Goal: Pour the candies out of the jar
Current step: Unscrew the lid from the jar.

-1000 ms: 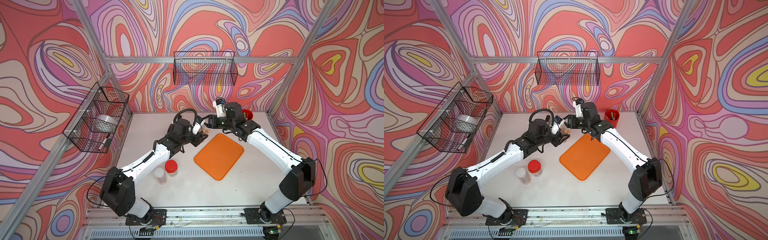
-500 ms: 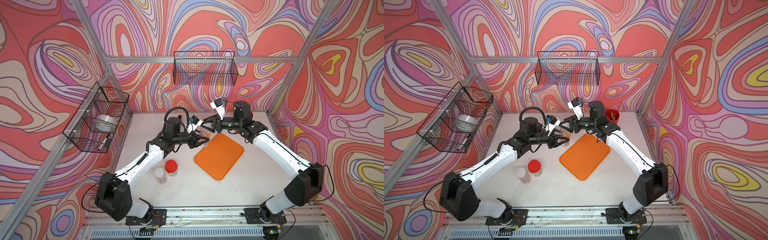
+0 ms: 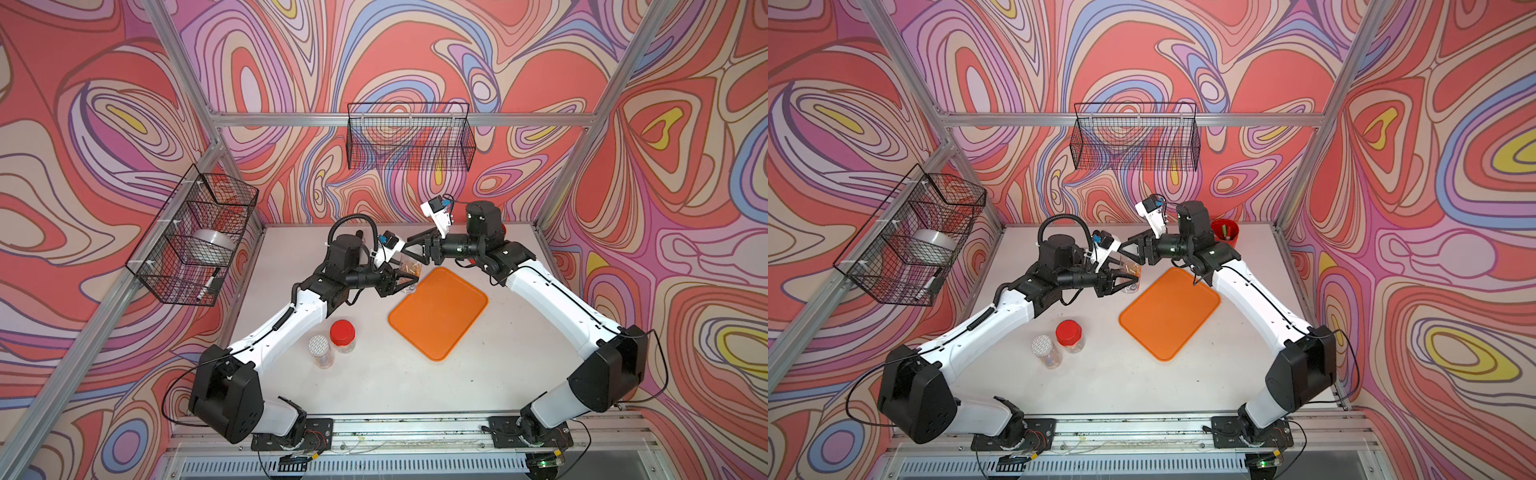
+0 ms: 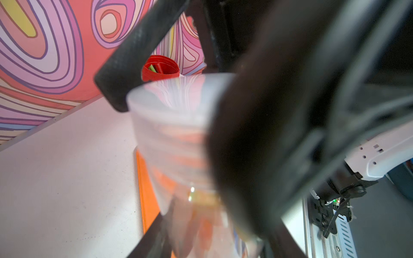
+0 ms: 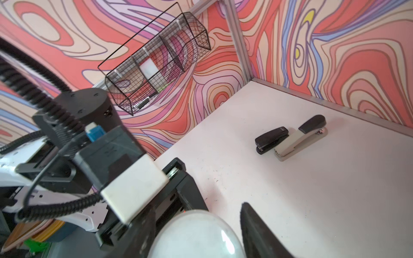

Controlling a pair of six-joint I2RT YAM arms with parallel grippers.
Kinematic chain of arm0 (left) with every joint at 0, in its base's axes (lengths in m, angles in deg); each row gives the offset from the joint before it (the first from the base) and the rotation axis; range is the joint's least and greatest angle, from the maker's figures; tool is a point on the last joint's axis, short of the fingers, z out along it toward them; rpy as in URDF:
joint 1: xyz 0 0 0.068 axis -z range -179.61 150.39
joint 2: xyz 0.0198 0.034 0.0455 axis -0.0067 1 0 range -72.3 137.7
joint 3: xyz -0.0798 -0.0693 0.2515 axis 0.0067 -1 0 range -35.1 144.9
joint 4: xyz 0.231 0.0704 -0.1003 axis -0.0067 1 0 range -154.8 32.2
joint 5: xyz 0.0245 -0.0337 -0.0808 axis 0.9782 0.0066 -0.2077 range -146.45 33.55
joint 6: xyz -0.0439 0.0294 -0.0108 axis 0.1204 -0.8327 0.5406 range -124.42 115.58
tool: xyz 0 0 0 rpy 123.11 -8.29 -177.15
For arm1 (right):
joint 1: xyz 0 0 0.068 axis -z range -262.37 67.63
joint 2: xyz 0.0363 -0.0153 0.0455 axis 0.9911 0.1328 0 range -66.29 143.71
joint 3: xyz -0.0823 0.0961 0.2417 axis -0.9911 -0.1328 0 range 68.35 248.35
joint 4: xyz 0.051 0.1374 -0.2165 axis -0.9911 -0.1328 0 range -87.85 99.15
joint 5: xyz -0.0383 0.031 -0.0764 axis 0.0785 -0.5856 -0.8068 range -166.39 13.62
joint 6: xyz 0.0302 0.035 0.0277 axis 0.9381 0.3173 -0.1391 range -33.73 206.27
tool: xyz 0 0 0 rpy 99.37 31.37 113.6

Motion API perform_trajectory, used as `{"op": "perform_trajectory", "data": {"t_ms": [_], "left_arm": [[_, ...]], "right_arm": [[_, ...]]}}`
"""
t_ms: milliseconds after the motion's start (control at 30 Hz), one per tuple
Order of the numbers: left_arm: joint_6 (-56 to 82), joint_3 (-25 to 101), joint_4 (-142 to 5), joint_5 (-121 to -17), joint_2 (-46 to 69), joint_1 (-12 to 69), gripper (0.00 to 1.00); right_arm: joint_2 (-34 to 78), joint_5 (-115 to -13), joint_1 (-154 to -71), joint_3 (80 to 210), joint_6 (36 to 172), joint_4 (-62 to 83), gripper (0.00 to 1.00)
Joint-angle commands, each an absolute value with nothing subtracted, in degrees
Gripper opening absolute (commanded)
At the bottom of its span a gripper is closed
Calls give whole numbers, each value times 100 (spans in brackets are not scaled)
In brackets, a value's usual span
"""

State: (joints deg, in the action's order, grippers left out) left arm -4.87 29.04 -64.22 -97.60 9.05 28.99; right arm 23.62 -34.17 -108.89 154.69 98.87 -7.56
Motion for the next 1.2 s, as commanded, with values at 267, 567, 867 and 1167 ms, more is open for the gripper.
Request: {"op": "perform_trajectory", "data": {"t_ms": [267, 567, 867, 1167], "left_arm": [[-798, 3251, -6250, -8745, 1154, 3035, 0], [-886, 3432, -6037, -8257, 1331, 3144, 0], [-860, 3508, -6026, -8289, 1404, 3151, 0], [-811, 3524, -6026, -8368, 1440, 3164, 0]], "right_arm": [[2336, -5206, -10821, 15931, 10409, -1522, 76], [2283, -5116, -10832, 15736, 10558, -1590, 75], [2305, -4866, -10891, 15494, 10658, -1446, 73], [2451, -4731, -11036, 15527, 10693, -1195, 73]]}}
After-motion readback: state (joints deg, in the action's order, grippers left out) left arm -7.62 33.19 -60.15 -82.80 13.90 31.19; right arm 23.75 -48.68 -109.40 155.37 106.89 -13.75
